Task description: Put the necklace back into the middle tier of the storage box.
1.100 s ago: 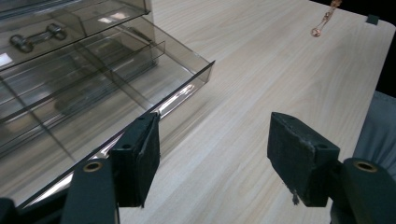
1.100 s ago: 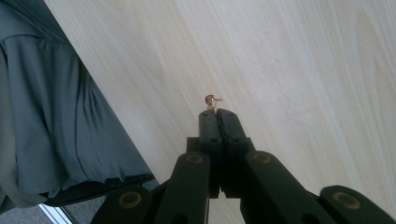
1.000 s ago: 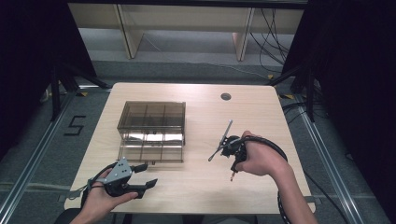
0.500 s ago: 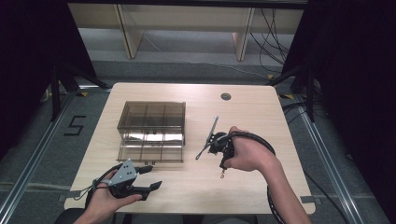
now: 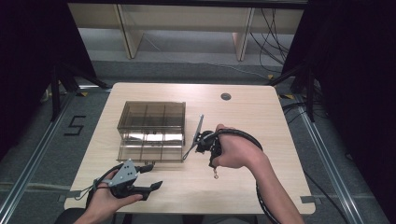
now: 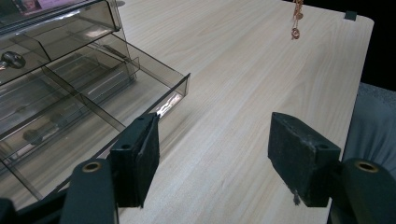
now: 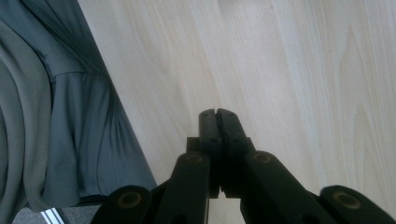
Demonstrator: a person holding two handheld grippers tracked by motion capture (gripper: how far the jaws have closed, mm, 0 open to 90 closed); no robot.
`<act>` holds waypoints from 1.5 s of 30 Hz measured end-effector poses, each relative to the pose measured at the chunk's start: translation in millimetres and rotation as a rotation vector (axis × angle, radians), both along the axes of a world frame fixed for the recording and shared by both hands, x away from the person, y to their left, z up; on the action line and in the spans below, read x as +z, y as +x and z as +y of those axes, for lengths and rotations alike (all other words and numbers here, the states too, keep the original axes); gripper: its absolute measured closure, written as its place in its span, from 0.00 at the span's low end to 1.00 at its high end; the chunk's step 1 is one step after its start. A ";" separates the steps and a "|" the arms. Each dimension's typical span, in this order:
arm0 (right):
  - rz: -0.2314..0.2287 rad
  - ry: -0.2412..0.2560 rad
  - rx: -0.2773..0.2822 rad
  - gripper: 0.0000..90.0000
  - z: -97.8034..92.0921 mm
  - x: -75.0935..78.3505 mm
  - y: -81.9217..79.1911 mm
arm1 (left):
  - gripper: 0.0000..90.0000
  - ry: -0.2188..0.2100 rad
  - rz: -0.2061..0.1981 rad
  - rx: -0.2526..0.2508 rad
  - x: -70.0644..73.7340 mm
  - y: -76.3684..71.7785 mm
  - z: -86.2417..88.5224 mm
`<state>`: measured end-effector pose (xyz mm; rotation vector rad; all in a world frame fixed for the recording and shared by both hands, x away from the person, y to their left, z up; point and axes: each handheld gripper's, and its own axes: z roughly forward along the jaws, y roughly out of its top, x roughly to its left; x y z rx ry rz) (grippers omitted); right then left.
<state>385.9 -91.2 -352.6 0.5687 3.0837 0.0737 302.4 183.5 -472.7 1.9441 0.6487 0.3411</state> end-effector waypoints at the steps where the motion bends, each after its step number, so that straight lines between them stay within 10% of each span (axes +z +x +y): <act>1: 0.004 0.006 0.022 1.00 1.4 -0.4 1.0 | 0.37 -0.006 0.005 -0.001 -0.3 -0.1 -0.7; 28: -0.001 0.033 0.098 1.00 33.0 11.2 -2.6 | 0.40 -0.023 -0.088 -0.113 14.9 18.7 -53.0; 33: 0.004 0.034 0.085 1.00 36.8 12.9 -5.1 | 0.44 -0.061 -0.032 -0.161 14.4 19.2 -69.8; 45: 0.006 0.021 0.098 1.00 43.5 12.9 -6.4 | 0.52 -0.032 -0.055 -0.236 12.4 31.8 -87.7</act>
